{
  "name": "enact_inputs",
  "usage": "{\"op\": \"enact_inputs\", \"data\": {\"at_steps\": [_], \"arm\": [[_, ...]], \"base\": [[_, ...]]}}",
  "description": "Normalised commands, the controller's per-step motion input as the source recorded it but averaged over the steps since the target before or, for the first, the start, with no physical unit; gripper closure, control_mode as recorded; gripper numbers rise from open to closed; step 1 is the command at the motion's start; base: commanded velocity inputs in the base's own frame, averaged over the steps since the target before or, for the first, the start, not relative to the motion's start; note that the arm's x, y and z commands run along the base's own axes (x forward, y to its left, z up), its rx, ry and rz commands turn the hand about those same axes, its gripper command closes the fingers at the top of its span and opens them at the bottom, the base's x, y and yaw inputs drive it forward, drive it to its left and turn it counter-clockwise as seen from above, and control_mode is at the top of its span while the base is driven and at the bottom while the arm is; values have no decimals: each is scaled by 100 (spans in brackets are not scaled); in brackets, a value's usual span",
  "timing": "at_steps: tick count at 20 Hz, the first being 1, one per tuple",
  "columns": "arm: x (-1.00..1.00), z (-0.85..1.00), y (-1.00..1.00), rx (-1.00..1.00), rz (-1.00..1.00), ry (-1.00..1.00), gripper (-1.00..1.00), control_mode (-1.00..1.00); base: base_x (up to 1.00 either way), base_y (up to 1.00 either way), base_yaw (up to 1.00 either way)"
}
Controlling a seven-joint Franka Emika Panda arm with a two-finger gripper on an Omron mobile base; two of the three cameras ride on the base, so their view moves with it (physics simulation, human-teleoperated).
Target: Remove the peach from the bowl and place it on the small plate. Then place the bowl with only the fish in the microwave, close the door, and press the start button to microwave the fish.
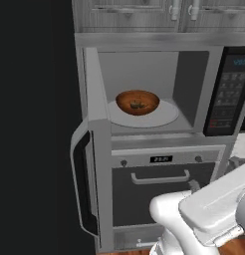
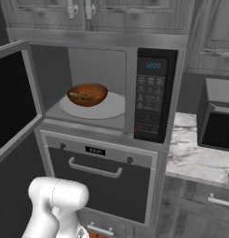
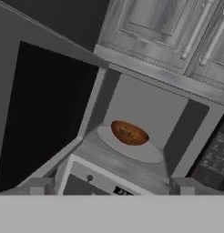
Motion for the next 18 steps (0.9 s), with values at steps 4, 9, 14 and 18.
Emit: {"op": "enact_inputs", "data": {"at_steps": [4, 9, 14, 18], "arm": [[-34, 5, 99, -44, 12, 0, -100, -100], [-15, -11, 95, -40, 7, 1, -100, -100], [-1, -48, 49, -12, 3, -1, -100, -100], [56, -52, 91, -22, 4, 9, -100, -100]], "base": [[0, 0, 0], [0, 0, 0], [0, 0, 0], [0, 0, 0]]}}
